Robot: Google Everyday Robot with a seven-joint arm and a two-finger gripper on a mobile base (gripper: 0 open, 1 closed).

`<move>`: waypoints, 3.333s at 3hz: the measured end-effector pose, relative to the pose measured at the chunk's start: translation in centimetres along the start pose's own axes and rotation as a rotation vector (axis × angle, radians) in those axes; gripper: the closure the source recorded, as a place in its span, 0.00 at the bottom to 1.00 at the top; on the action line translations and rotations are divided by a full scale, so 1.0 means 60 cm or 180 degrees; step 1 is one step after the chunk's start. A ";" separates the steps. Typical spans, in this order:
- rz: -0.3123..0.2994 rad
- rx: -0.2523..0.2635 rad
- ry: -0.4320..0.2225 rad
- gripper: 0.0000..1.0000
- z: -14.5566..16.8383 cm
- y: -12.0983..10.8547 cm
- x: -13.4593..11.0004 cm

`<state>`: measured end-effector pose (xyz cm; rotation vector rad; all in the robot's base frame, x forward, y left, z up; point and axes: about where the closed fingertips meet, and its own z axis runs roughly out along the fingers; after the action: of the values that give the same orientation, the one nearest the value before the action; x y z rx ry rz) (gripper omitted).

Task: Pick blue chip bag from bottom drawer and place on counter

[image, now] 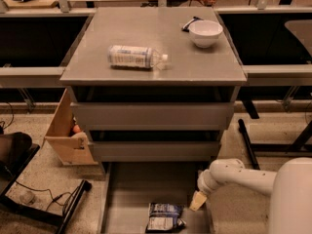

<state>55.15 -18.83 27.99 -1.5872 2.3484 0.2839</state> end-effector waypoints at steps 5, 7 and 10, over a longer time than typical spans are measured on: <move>-0.0057 -0.1183 -0.0388 0.41 0.280 0.126 -0.061; -0.0058 -0.1190 -0.0389 0.88 0.281 0.128 -0.062; -0.0495 -0.0013 -0.0303 1.00 -0.026 0.086 -0.182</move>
Offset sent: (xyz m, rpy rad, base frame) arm 0.0043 0.0937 -0.1550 0.1850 0.2259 0.1444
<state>53.99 -7.91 33.21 -1.7079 2.1413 0.3224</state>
